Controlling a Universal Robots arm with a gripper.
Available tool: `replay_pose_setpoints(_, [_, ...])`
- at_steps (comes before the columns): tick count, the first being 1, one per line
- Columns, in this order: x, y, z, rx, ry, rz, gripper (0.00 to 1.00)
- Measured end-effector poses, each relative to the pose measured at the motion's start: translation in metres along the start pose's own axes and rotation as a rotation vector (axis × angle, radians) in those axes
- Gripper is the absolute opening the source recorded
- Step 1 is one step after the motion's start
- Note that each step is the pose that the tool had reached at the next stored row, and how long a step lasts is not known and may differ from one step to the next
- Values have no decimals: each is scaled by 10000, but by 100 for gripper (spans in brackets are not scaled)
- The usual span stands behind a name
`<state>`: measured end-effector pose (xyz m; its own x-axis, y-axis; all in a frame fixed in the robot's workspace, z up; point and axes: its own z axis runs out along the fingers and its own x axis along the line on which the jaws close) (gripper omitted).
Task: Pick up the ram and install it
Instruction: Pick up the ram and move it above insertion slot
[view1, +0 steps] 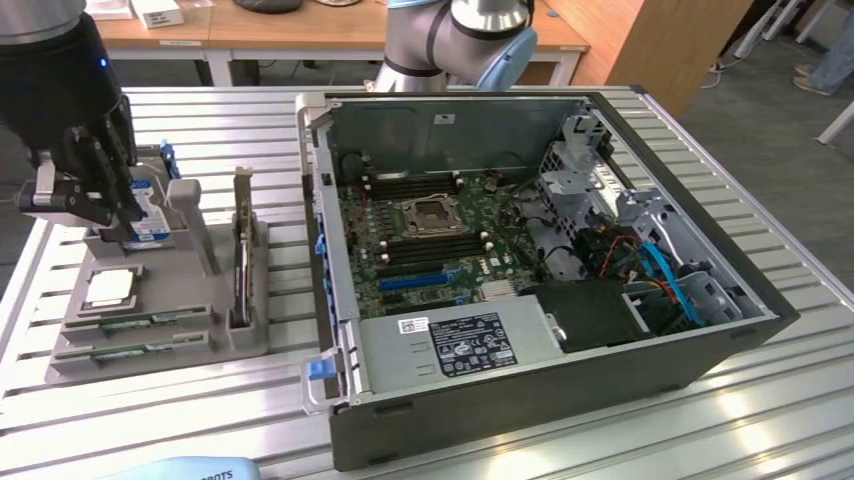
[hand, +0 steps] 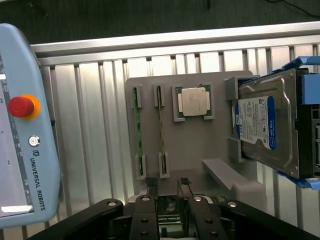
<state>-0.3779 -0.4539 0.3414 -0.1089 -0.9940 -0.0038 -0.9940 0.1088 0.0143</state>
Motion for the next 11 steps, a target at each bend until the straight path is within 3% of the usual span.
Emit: replay_pose_setpoints(11, [2,12,121,1,-1,1,29])
